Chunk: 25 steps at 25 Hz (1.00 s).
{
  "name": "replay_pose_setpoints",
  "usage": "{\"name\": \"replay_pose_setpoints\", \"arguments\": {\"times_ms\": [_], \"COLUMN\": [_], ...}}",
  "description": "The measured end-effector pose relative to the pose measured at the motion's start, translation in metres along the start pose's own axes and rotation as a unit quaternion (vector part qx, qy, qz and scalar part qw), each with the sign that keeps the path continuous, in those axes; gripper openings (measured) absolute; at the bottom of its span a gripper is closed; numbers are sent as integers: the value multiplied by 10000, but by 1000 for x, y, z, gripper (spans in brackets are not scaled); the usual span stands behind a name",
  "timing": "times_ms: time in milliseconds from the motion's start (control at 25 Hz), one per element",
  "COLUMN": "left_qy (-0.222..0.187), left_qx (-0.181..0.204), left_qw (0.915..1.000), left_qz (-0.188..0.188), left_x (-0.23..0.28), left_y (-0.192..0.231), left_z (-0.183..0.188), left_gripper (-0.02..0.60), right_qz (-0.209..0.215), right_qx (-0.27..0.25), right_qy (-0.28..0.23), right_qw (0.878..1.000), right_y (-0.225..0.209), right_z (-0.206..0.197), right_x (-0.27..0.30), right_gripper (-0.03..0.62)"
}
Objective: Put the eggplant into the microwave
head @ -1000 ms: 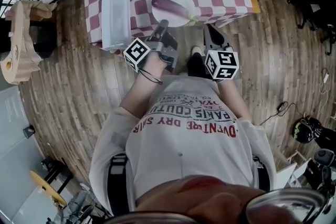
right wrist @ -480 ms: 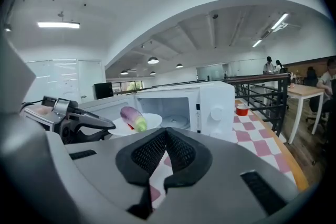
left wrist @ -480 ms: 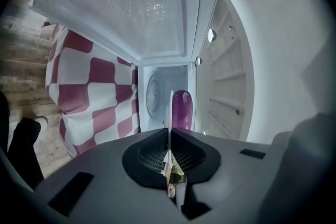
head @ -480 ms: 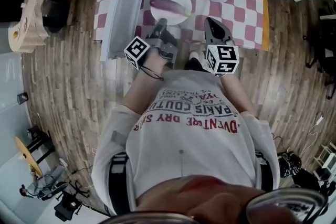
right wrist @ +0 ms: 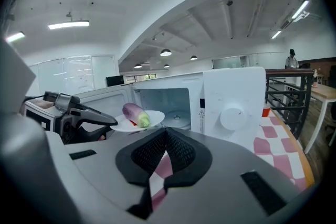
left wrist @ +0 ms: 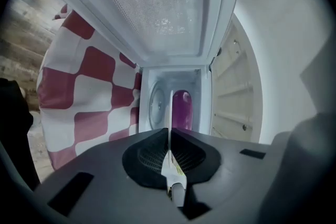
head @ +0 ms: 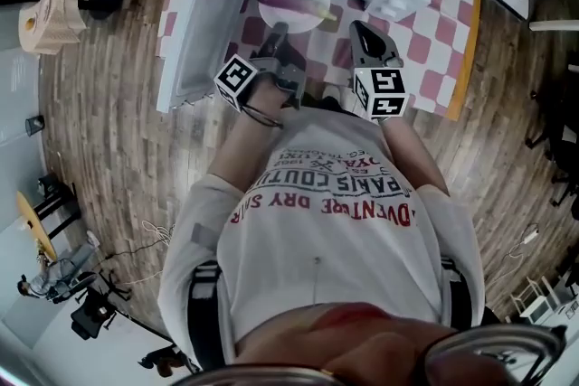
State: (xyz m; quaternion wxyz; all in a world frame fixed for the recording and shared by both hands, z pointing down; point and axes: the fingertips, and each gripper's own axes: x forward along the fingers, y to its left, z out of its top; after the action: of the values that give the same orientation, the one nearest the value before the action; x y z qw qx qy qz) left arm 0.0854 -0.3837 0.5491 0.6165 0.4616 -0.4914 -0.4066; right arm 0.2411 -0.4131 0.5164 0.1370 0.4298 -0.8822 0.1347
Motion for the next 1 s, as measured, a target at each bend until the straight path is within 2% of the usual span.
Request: {"name": "replay_pose_setpoints", "arguments": {"times_ms": [280, 480, 760, 1000], "left_qy": [-56, 96, 226, 356], "left_qx": [-40, -30, 87, 39], "left_qw": [9998, 9994, 9981, 9976], "left_qz": [206, 340, 568, 591], "left_x": [36, 55, 85, 107], "left_y": [21, 34, 46, 46], "left_z": [20, 31, 49, 52], "left_gripper": [34, 34, 34, 34], "right_qz": [130, -20, -85, -170], "right_qx": [143, 230, 86, 108], "right_qy": [349, 575, 690, 795], "right_qw": [9992, 9981, 9975, 9966], "right_y": [-5, -7, -5, -8], "right_z": [-13, -23, -15, -17], "right_x": [33, 49, 76, 87], "right_gripper": [15, 15, 15, 15]}}
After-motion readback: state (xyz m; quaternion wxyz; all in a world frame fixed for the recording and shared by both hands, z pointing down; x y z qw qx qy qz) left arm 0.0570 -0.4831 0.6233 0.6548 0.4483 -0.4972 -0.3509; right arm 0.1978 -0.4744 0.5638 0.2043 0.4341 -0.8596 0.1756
